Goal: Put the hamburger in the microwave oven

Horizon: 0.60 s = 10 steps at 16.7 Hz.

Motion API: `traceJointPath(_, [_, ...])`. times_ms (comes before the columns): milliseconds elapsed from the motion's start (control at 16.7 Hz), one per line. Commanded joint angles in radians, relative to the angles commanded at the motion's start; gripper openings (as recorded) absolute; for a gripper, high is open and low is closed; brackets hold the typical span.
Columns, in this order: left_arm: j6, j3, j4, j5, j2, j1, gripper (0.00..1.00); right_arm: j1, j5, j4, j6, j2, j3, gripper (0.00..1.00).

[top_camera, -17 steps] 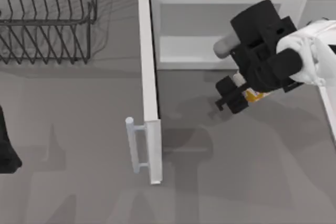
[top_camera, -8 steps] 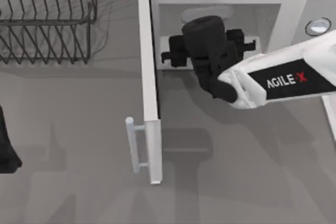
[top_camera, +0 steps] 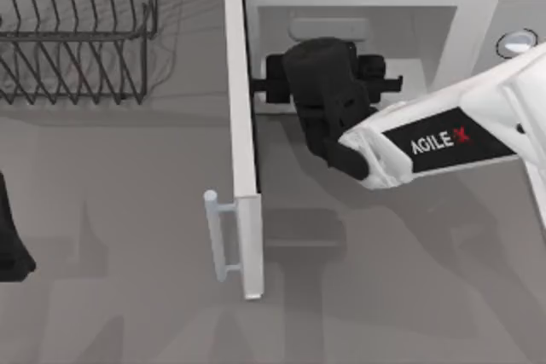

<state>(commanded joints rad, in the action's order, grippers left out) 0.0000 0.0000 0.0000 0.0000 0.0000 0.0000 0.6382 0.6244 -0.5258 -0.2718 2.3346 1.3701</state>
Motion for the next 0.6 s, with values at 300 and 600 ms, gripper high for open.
traceJointPath(300, [0.0, 0.0, 0.0, 0.0, 0.0, 0.0, 1.0, -0.016, -0.038, -0.016, 0.007, 0.011, 0.053, 0.0])
traceJointPath(600, [0.0, 0.0, 0.0, 0.0, 0.0, 0.0, 1.0, -0.066, -0.123, 0.031, 0.045, 0.122, 0.306, 0.0])
